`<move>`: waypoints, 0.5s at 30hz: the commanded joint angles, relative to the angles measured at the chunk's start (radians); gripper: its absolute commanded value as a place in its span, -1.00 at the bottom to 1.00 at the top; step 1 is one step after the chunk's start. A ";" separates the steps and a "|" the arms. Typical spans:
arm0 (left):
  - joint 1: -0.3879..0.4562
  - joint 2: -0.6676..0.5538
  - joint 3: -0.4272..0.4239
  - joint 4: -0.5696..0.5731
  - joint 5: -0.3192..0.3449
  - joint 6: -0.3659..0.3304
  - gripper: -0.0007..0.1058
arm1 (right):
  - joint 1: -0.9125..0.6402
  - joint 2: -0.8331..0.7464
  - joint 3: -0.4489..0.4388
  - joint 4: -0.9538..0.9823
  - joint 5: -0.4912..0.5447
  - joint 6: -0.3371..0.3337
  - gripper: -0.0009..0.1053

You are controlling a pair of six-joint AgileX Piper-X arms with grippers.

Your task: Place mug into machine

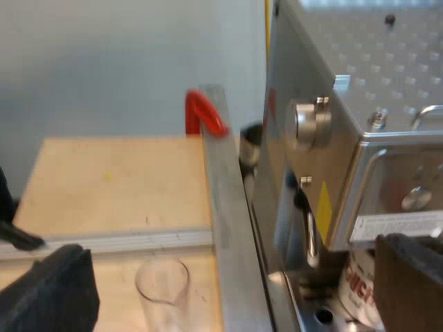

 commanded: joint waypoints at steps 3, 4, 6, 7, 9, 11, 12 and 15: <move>-0.005 -0.160 -0.007 0.048 -0.075 0.019 0.55 | -0.004 -0.189 0.045 0.000 -0.016 -0.019 0.94; -0.005 -0.178 -0.006 0.055 -0.075 0.025 0.55 | -0.004 -0.206 0.048 0.000 -0.019 -0.019 0.94; -0.005 -0.245 -0.006 0.090 -0.089 0.038 0.55 | -0.004 -0.278 0.076 0.000 -0.036 -0.019 0.94; -0.005 -0.262 -0.006 0.095 -0.089 0.040 0.55 | -0.004 -0.290 0.084 0.000 -0.037 -0.019 0.94; -0.005 -0.305 -0.006 0.116 -0.089 0.040 0.55 | -0.004 -0.326 0.103 0.000 -0.038 -0.019 0.94; -0.005 -0.359 -0.006 0.139 -0.089 0.040 0.55 | -0.004 -0.414 0.149 0.000 -0.038 -0.019 0.94; -0.005 -0.395 -0.006 0.161 -0.089 0.046 0.55 | -0.004 -0.452 0.169 0.000 -0.038 -0.019 0.94; -0.005 -0.449 -0.006 0.193 -0.089 0.050 0.55 | -0.004 -0.515 0.197 0.000 -0.038 -0.019 0.94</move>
